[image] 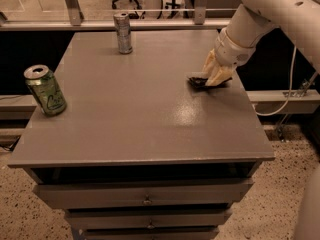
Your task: Pick rxbar chocolate
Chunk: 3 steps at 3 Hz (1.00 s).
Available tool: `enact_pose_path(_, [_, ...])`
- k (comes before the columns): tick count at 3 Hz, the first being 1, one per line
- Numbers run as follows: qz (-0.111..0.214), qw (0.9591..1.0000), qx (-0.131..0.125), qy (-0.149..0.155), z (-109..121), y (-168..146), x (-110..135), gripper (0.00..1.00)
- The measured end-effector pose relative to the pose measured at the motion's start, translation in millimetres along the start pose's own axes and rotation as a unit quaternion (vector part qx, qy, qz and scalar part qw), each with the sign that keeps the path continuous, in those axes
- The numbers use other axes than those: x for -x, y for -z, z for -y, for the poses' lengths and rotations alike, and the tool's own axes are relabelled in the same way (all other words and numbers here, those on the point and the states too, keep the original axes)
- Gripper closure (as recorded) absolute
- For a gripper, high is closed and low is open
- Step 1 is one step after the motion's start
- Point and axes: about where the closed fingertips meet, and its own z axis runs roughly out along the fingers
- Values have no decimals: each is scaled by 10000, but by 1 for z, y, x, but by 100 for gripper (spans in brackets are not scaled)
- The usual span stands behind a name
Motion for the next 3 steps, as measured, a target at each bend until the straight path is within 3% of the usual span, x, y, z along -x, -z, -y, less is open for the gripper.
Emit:
enact_pose_path(1, [611, 9971, -236, 391, -14, 20, 44, 100])
enact_pose_path(2, [1028, 9916, -573, 546, -22, 42, 67, 100])
enact_pose_path(3, [1532, 9793, -1123, 696, -28, 75, 85, 100])
